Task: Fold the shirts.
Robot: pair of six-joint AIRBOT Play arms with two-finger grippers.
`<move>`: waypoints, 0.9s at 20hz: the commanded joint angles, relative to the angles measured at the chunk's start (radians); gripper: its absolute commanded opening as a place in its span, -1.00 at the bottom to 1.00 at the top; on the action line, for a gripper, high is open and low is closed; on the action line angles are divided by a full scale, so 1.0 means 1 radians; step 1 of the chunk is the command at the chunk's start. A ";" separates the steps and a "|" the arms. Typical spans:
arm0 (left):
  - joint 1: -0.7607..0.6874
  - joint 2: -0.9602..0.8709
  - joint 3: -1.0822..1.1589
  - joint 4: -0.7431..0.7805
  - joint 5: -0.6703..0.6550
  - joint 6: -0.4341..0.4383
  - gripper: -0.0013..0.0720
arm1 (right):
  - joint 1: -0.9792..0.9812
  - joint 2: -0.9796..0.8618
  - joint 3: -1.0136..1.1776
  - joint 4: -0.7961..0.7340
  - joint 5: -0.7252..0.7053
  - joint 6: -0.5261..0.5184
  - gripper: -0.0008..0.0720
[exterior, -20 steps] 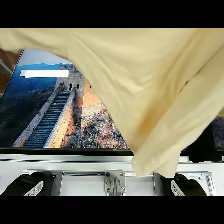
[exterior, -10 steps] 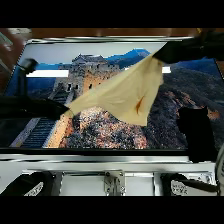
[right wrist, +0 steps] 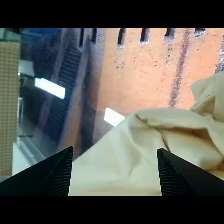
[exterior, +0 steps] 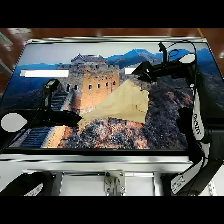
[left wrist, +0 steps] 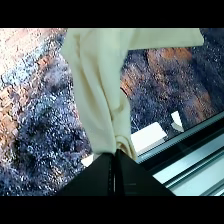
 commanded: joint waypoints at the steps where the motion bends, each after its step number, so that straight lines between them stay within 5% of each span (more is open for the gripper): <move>1: 0.005 -0.002 -0.008 0.012 0.043 -0.007 -0.86 | -0.076 0.011 0.001 -0.041 0.217 -0.025 0.77; 5: 0.006 0.000 -0.007 0.014 0.050 -0.007 -0.87 | -0.238 0.098 -0.024 -0.479 0.505 0.140 0.77; 7: 0.006 0.003 -0.007 0.014 0.050 -0.008 -0.86 | -0.280 0.140 -0.137 -0.536 0.526 0.153 0.77; 13: 0.006 0.008 -0.007 0.014 0.050 -0.008 -0.86 | -0.222 0.185 -0.574 -0.455 0.185 0.155 0.77; 18: 0.007 0.008 -0.007 0.014 0.051 -0.011 -0.86 | -0.104 0.143 -0.639 -0.433 0.054 0.164 0.77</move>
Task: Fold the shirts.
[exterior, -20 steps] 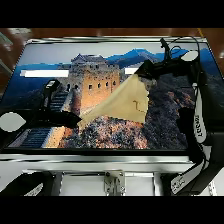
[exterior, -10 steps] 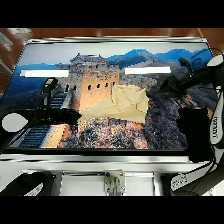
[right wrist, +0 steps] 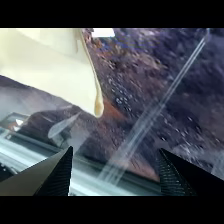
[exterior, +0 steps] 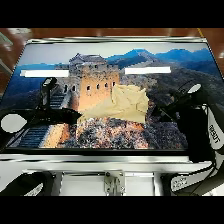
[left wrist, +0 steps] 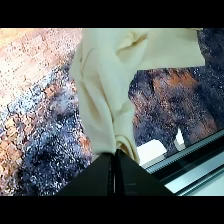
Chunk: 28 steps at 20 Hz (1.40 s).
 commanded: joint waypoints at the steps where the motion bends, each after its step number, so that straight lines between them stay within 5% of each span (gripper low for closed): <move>1: 0.001 0.000 0.000 0.000 0.000 0.000 -0.86 | 0.077 -0.024 -0.050 0.021 -0.109 0.008 0.77; 10: 0.001 0.001 0.000 0.001 0.001 0.000 -0.86 | 0.203 -0.056 -0.049 0.117 -0.255 0.083 0.74; 11: 0.001 0.002 0.001 0.002 0.004 0.000 -0.86 | 0.215 -0.055 -0.049 0.117 -0.257 0.082 0.16; 12: 0.001 0.003 0.001 0.010 0.018 0.000 -0.86 | 0.221 -0.049 -0.048 0.128 -0.257 0.080 -0.72; 13: 0.002 0.006 0.003 0.025 0.037 0.000 -0.86 | 0.223 -0.031 -0.048 0.154 -0.256 0.047 -0.80; 19: 0.165 0.055 0.309 0.198 0.041 0.000 -0.87 | 0.178 0.364 0.097 0.188 -0.131 -0.257 -0.81; 21: 0.248 0.097 0.504 0.203 0.042 0.001 -0.86 | 0.139 0.558 0.250 0.166 -0.140 -0.266 -0.81; 25: 0.304 0.193 0.850 0.198 0.109 0.000 -0.86 | 0.100 0.917 0.501 0.127 -0.469 -0.266 -0.81; 28: 0.304 0.270 0.965 0.181 0.111 0.000 -0.86 | 0.100 1.081 0.578 0.038 -0.536 -0.182 -0.81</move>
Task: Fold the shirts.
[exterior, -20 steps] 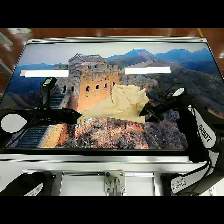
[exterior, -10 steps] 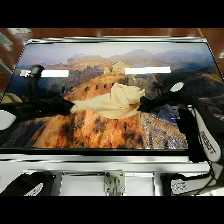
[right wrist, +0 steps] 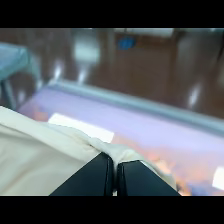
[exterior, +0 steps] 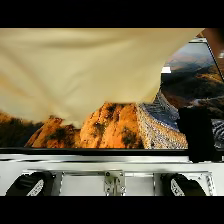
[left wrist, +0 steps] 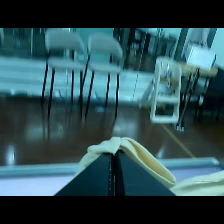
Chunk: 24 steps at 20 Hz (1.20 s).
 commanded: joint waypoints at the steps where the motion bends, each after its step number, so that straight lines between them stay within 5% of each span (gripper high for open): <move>1: 0.017 0.100 0.161 -0.001 0.019 0.001 -0.86 | -0.009 0.222 0.113 -0.130 -0.117 0.111 -0.81; 7: 0.017 0.229 0.169 0.009 -0.013 0.000 -0.87 | -0.009 0.357 0.129 -0.344 0.003 0.318 -0.81; 14: 0.017 0.187 0.132 0.158 -0.421 0.000 -0.87 | -0.009 0.269 0.127 -0.533 0.525 0.332 -0.81; 17: 0.017 0.158 -0.008 0.231 -0.481 0.000 -0.87 | -0.009 0.169 0.052 -0.652 0.714 0.333 -0.81; 20: 0.017 0.097 -0.208 0.235 -0.388 0.001 -0.87 | -0.009 0.066 -0.168 -0.609 0.583 0.383 -0.81; 24: 0.021 -0.095 -0.448 0.321 -0.076 0.000 -0.87 | -0.009 -0.171 -0.453 -0.509 0.088 0.389 -0.81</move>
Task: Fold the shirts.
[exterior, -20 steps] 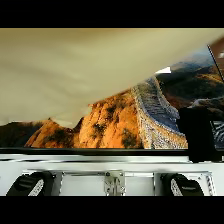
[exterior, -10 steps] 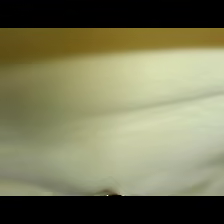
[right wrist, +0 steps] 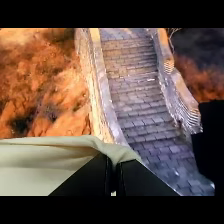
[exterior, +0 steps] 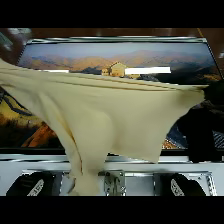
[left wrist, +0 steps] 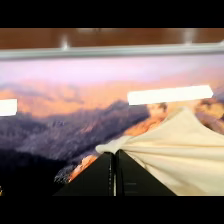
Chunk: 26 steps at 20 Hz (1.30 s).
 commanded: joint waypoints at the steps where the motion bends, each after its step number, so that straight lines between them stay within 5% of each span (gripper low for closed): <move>1: 0.016 -0.188 -0.174 0.083 0.261 -0.001 -0.87 | -0.001 -0.229 -0.182 0.084 -0.439 0.018 -0.81; 5: 0.066 -0.489 -0.176 0.055 0.426 -0.173 -0.87 | 0.000 -0.505 -0.182 0.450 -0.921 0.021 -0.81; 8: 0.066 -0.684 -0.177 -0.054 0.423 -0.236 -0.86 | 0.023 -0.661 -0.182 0.602 -1.018 0.021 -0.81; 13: 0.050 -0.880 -0.177 -0.255 0.274 -0.236 -0.86 | 0.089 -0.805 -0.182 0.602 -0.878 0.021 -0.81; 14: 0.053 -0.885 -0.176 -0.257 0.227 -0.235 -0.81 | 0.090 -0.801 -0.182 0.602 -0.871 0.021 -0.67; 15: 0.064 -0.880 -0.170 -0.257 0.175 -0.216 -0.28 | 0.083 -0.786 -0.179 0.608 -0.852 0.019 -0.08; 16: 0.087 -0.875 -0.146 -0.253 0.091 -0.187 0.64 | 0.066 -0.762 -0.171 0.606 -0.816 0.002 0.61; 17: 0.117 -0.871 -0.111 -0.235 -0.014 -0.147 0.92 | 0.036 -0.727 -0.156 0.599 -0.754 -0.052 0.78; 21: 0.296 -0.817 0.005 -0.213 -0.433 0.092 0.92 | -0.132 -0.548 -0.115 0.370 -0.385 -0.137 0.77; 24: 0.364 -0.718 -0.124 -0.242 -0.518 0.099 0.92 | -0.236 -0.498 -0.135 0.142 -0.036 -0.146 0.77; 26: 0.350 -0.656 -0.303 -0.311 -0.495 0.099 0.92 | -0.286 -0.498 -0.209 0.165 0.057 -0.185 0.77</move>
